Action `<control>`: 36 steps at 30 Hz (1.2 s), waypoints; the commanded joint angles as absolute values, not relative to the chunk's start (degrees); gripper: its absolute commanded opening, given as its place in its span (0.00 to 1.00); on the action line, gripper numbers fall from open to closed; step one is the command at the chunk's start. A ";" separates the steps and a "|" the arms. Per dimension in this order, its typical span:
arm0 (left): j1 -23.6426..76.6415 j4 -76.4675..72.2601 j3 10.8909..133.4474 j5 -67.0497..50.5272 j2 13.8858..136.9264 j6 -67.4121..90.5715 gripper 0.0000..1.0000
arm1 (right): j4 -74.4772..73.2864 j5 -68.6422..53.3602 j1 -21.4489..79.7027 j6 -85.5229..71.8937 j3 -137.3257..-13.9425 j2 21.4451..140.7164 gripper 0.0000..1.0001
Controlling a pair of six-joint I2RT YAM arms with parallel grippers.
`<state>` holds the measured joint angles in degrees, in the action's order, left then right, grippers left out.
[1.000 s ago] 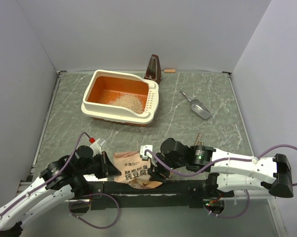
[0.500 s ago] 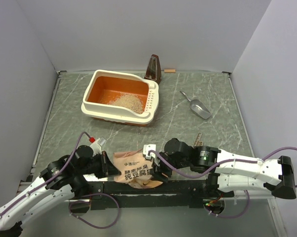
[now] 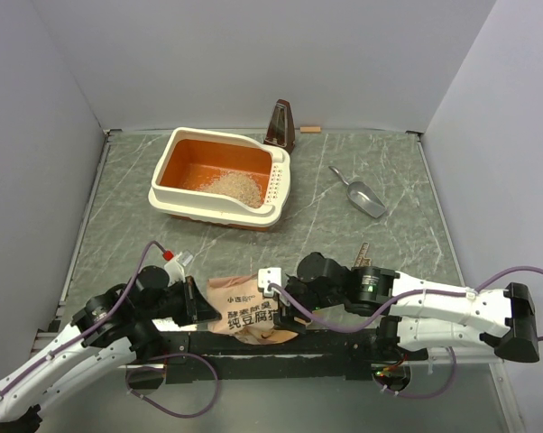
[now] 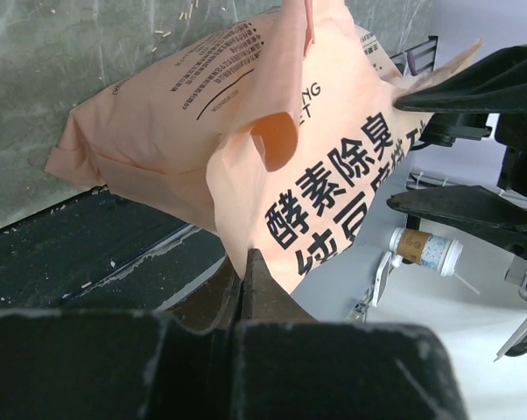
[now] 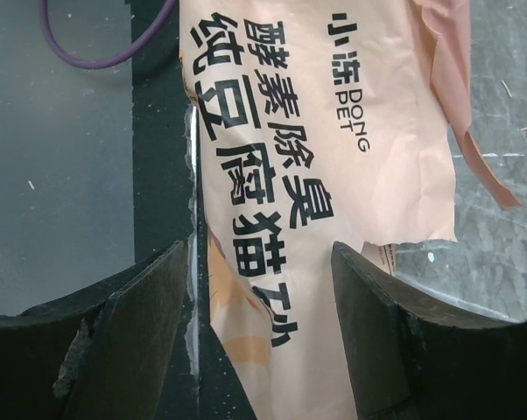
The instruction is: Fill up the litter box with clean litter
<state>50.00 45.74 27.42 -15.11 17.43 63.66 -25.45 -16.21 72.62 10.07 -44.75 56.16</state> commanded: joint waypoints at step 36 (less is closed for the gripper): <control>50.01 42.39 51.51 -9.72 26.97 41.23 0.39 | -28.12 -15.91 73.56 0.54 -44.30 61.17 0.00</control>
<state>50.06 51.92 51.35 -1.65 21.91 51.00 -24.29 -16.95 72.88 3.42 -42.85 60.01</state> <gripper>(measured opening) 0.372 0.012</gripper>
